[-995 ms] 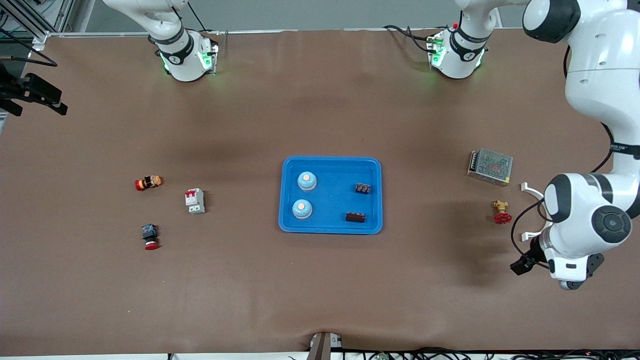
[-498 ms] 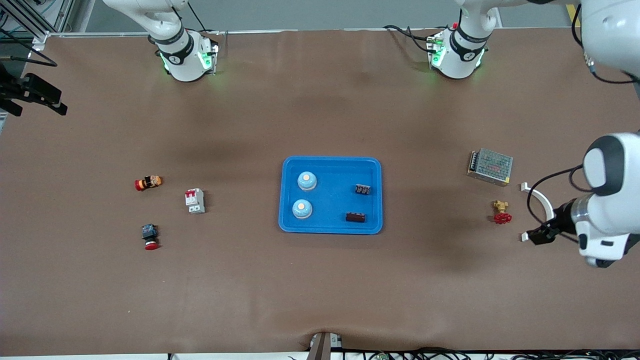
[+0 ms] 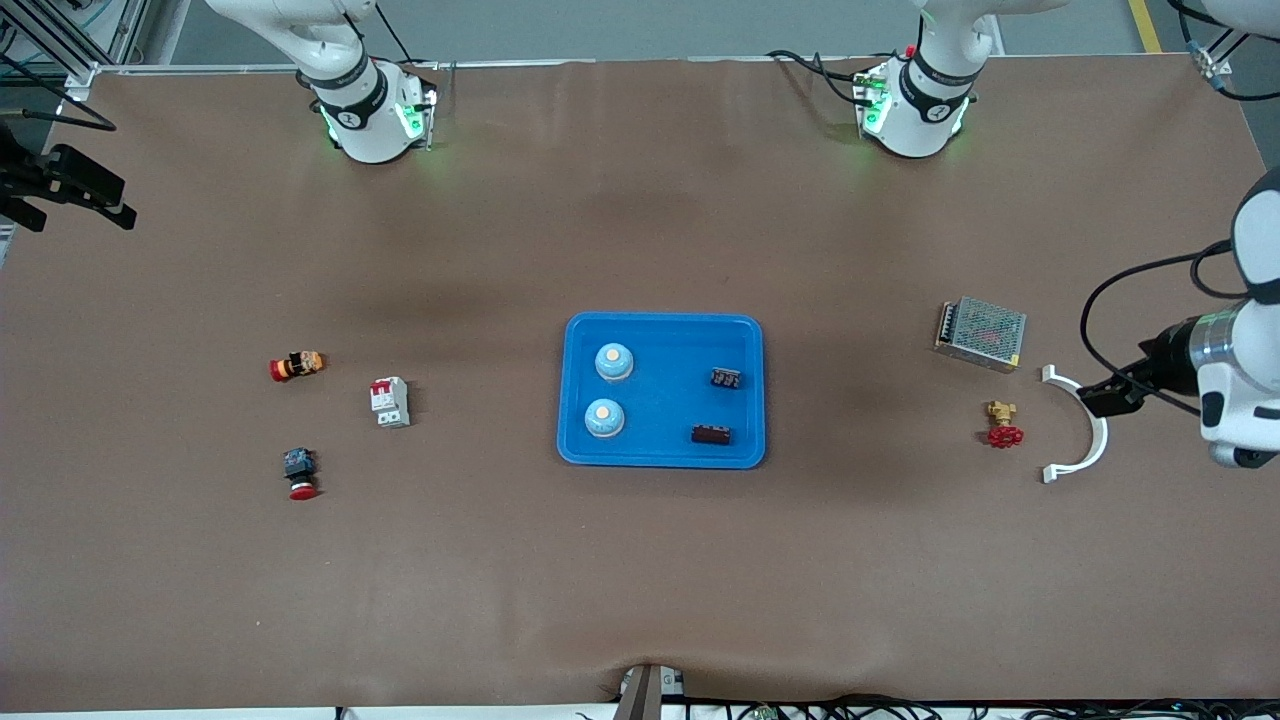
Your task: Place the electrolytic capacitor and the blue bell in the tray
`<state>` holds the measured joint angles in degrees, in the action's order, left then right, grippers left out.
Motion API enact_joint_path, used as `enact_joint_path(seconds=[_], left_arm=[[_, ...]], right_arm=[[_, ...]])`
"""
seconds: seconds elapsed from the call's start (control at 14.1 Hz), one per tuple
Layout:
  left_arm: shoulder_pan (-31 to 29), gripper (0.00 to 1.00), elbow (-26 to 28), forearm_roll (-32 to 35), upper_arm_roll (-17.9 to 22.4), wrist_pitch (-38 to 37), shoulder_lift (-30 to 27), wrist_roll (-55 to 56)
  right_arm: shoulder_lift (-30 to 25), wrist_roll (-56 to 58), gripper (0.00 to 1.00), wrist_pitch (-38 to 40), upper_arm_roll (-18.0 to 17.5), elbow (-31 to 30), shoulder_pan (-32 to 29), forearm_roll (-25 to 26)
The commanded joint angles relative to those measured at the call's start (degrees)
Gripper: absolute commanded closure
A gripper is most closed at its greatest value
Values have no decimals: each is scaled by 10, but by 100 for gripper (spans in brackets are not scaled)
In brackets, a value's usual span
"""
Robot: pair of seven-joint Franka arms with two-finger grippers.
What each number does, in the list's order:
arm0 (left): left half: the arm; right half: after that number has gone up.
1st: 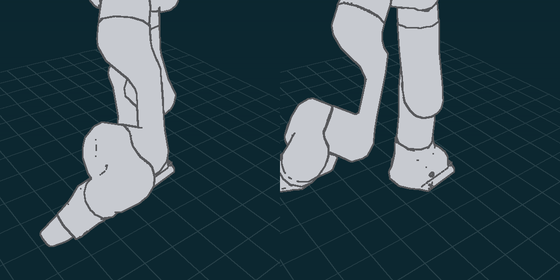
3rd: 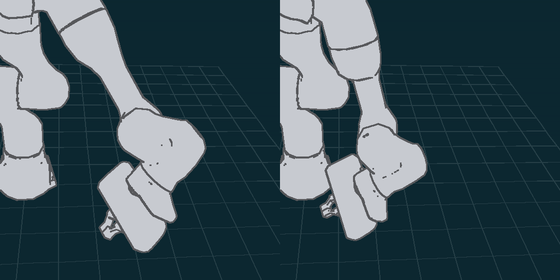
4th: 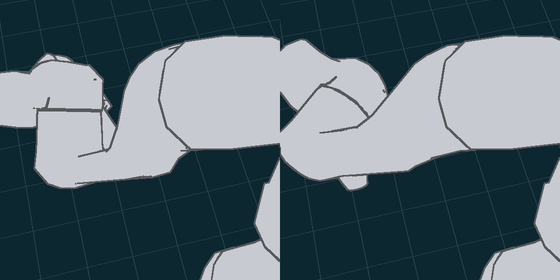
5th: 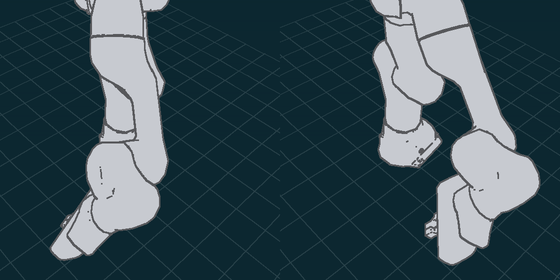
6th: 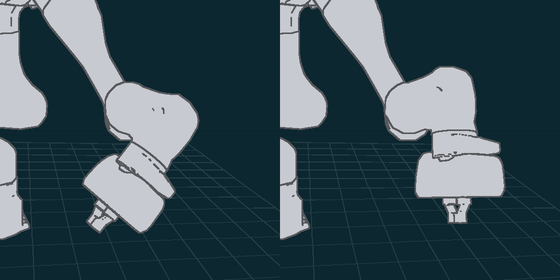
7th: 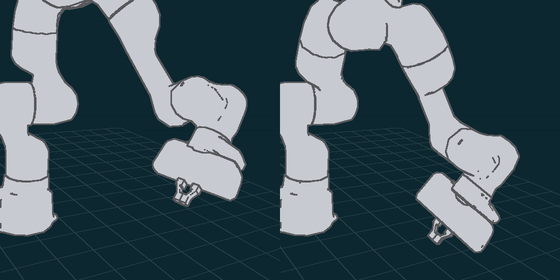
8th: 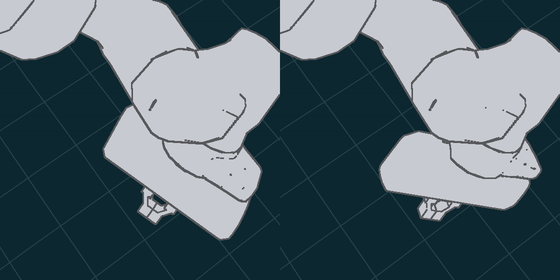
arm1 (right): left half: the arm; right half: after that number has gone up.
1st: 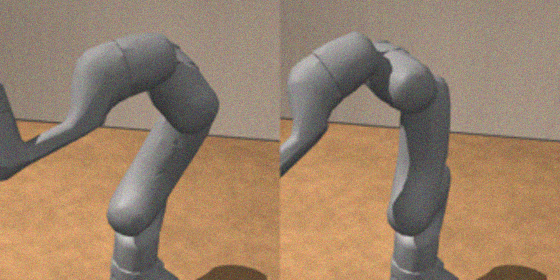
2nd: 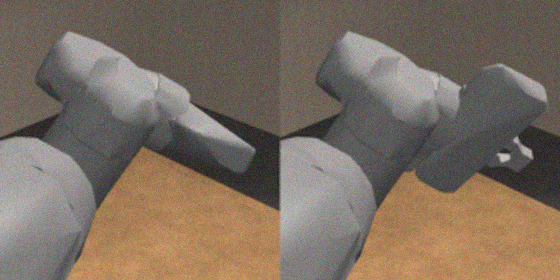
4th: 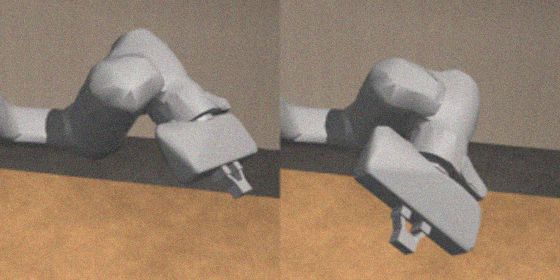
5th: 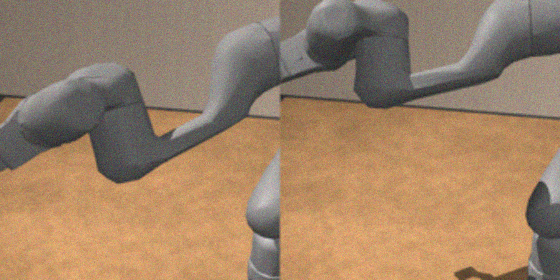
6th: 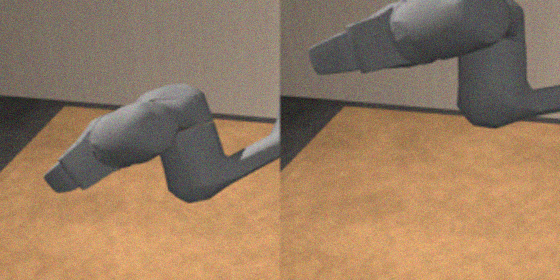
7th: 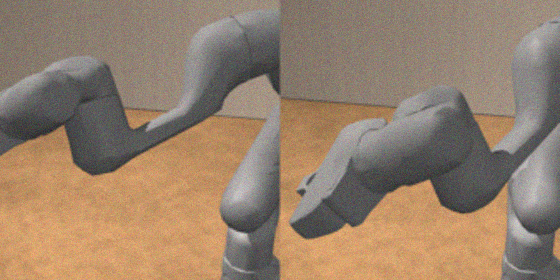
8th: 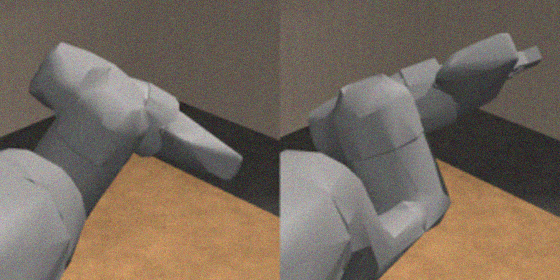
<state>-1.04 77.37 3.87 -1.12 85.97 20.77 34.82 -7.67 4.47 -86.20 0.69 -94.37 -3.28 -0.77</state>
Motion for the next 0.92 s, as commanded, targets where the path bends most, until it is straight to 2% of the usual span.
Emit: enact_joint_path(seconds=[0.0, 0.43, 0.64, 0.85], left_arm=[[-4, 0, 21, -7, -22, -33, -42, -12], [18, 0, 18, -34, -14, -82, -144, -120], [38, 0, 21, -33, -14, -85, -168, -130], [38, 0, 22, -34, -14, -99, -181, -262]], right_arm=[[-28, -2, 0, 0, -5, -19, -2, -3], [-50, -4, 0, -18, -3, -23, -4, -3], [-90, -4, 0, -56, -3, -76, -6, -3], [-92, -5, 0, -63, -4, -82, -3, -3]])
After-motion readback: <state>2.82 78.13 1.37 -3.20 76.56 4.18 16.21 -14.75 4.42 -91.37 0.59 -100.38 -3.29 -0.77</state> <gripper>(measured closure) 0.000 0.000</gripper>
